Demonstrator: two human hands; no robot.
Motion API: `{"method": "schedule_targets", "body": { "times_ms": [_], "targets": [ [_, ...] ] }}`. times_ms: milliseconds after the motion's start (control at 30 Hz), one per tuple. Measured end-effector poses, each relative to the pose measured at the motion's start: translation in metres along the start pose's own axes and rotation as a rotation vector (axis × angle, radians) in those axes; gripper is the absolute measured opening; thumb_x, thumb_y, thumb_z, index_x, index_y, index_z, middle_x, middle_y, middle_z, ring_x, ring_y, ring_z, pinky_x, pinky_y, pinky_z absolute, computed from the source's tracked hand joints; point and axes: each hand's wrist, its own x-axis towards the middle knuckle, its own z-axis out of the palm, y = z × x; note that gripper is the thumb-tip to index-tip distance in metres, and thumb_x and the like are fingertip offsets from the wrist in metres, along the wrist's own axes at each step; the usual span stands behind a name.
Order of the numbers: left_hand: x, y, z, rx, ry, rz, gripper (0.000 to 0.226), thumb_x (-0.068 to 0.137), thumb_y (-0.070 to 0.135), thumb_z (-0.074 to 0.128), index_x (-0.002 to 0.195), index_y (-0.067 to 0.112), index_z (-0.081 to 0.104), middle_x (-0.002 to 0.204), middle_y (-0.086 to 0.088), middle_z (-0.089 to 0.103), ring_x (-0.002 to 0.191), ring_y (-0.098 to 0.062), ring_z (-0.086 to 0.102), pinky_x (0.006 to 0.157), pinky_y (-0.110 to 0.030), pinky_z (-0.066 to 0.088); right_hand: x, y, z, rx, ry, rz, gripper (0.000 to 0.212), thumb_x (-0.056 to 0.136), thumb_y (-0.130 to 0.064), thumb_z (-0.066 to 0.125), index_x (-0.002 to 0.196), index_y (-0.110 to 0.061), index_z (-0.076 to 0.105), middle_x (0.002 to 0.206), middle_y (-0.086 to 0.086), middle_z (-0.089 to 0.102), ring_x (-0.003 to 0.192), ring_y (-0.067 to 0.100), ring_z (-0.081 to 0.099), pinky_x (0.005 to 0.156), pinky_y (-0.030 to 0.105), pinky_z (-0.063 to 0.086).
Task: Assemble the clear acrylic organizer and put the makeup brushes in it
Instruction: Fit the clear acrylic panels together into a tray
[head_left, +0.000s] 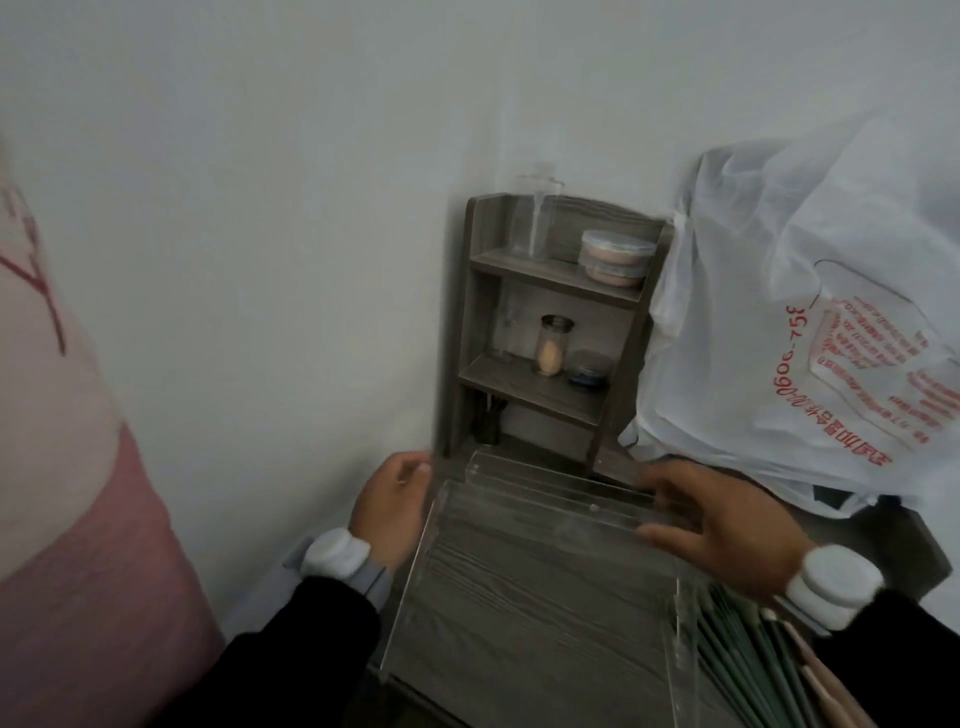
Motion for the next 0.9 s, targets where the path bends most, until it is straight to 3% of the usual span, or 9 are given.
{"method": "schedule_targets", "body": {
  "times_ms": [100,200,333,500,600,733,900],
  "targets": [
    [-0.002,0.008,-0.014,0.016,-0.047,-0.02,0.022,0.084,0.05,0.052,0.085,0.042,0.073,0.084,0.011,0.074,0.08,-0.016,0.069,0.074,-0.035,0.052,-0.012,-0.01,0.005,0.026,0.025,-0.026,0.049,0.082,-0.083,0.037,0.114,-0.05,0.053,0.102,-0.03,0.055,0.08,-0.004,0.059,0.069,0.021,0.054],
    [-0.009,0.019,-0.015,-0.01,-0.133,-0.035,0.025,0.092,0.045,0.055,0.09,0.033,0.076,0.082,0.008,0.075,0.064,-0.012,0.065,0.062,-0.029,0.048,-0.015,-0.021,0.008,0.07,0.021,-0.041,0.048,0.085,-0.082,0.027,0.102,-0.048,0.056,0.096,-0.031,0.052,0.076,-0.005,0.057,0.064,0.016,0.049],
    [-0.016,0.035,-0.018,-0.298,-0.2,-0.209,0.033,0.097,0.041,0.056,0.097,0.014,0.075,0.078,-0.012,0.073,0.054,-0.02,0.059,0.045,-0.026,0.044,-0.011,-0.033,0.012,0.077,-0.005,-0.059,0.038,0.089,-0.072,0.034,0.098,-0.047,0.061,0.1,-0.028,0.051,0.085,-0.006,0.056,0.071,0.014,0.046],
    [-0.016,0.039,-0.017,-0.27,-0.214,-0.21,0.022,0.092,0.019,0.066,0.089,-0.001,0.074,0.071,-0.017,0.064,0.046,-0.017,0.054,0.041,-0.024,0.047,-0.007,-0.045,0.023,0.078,-0.026,-0.035,0.027,0.091,-0.059,0.046,0.104,-0.044,0.065,0.11,-0.023,0.053,0.097,0.0,0.056,0.083,0.023,0.05],
    [-0.015,0.036,-0.012,-0.267,-0.215,-0.212,0.021,0.091,0.016,0.068,0.088,-0.003,0.073,0.066,-0.015,0.063,0.044,-0.017,0.054,0.042,-0.024,0.047,-0.004,-0.064,0.039,0.04,0.1,-0.021,0.023,0.088,-0.05,0.059,0.106,-0.041,0.07,0.121,-0.013,0.061,0.109,0.011,0.058,0.091,0.032,0.049],
    [-0.017,0.032,-0.006,-0.283,-0.195,-0.211,0.019,0.09,0.015,0.068,0.09,-0.003,0.073,0.065,-0.014,0.064,0.045,-0.018,0.053,0.042,-0.025,0.047,0.006,-0.105,0.059,0.03,0.185,0.025,0.02,0.084,-0.041,0.07,0.104,-0.039,0.073,0.107,-0.011,0.06,0.097,0.015,0.055,0.079,0.035,0.048],
    [-0.017,0.021,-0.014,-0.267,-0.193,-0.189,0.022,0.09,0.018,0.068,0.092,-0.003,0.073,0.07,-0.017,0.065,0.048,-0.02,0.053,0.042,-0.024,0.045,0.003,-0.124,0.075,0.032,0.26,0.045,0.009,0.086,-0.042,0.069,0.093,-0.038,0.075,0.114,-0.013,0.06,0.109,0.013,0.052,0.088,0.035,0.043]
  ]
}}
